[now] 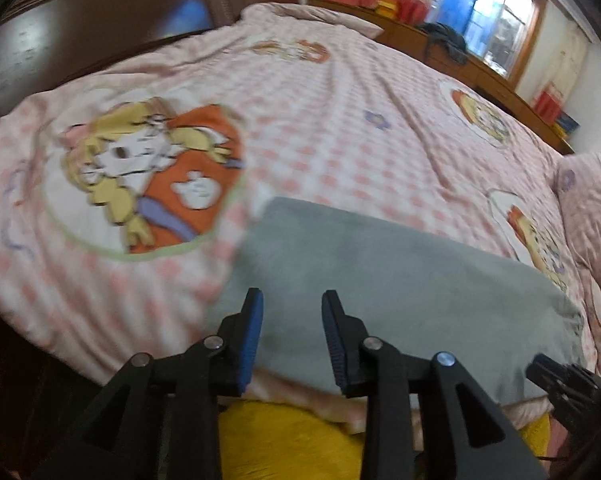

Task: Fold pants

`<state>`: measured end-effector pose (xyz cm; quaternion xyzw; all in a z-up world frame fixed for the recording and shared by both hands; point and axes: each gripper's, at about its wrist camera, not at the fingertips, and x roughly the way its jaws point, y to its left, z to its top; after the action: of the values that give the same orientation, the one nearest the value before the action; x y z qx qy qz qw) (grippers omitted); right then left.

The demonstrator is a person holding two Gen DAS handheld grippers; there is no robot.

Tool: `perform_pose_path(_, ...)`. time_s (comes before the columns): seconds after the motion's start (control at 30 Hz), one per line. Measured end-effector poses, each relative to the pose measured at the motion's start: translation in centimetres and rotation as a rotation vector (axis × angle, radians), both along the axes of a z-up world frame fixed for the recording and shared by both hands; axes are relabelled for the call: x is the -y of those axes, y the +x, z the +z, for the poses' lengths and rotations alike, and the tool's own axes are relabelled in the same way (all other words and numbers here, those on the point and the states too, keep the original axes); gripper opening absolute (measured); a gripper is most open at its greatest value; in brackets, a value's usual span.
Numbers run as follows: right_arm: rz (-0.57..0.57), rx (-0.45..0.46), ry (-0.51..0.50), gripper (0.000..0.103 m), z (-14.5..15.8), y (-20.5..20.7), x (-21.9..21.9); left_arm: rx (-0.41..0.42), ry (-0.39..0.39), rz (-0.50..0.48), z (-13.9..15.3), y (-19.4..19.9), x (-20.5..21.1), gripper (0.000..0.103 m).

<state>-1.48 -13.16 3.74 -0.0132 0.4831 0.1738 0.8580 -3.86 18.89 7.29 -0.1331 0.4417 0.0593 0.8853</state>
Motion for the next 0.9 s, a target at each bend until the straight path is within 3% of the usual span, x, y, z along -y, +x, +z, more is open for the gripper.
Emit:
perform_pose_path(0.1, -0.037, -0.042, -0.011, 0.026, -1.8, 0.5, 1.0, -0.046, -0.011, -0.032, -1.9, 1.6, 1.1, 0.031)
perform_pose_path(0.27, -0.06, -0.065, 0.026, 0.026, -2.0, -0.4, 3.3, -0.124, -0.002, -0.017, -4.6, 2.2, 1.0, 0.032)
perform_pose_path(0.37, -0.111, -0.049, 0.044, 0.026, -1.1, -1.0, 5.7, -0.13, 0.013, -0.028, -4.6, 2.3, 1.2, 0.032)
perform_pose_path(0.57, -0.337, 0.018, -0.038, 0.026, -0.3, -0.1, 13.8, -0.13, 0.018, -0.019, -4.7, 2.3, 1.4, 0.033)
perform_pose_path(0.67, -0.435, -0.005, -0.117, 0.026, -1.6, 0.4, 17.6, -0.133, 0.027, -0.022, -4.7, 2.4, 1.5, 0.034)
perform_pose_path(0.77, -0.517, -0.042, -0.059, 0.026, -2.3, 0.2, 20.9, -0.132, 0.036, -0.027, -4.8, 2.5, 1.4, 0.035)
perform_pose_path(0.9, -0.542, -0.034, -0.124, 0.026, -2.0, -0.4, 21.1, -0.127, 0.02, -0.033, -4.5, 2.1, 1.0, 0.037)
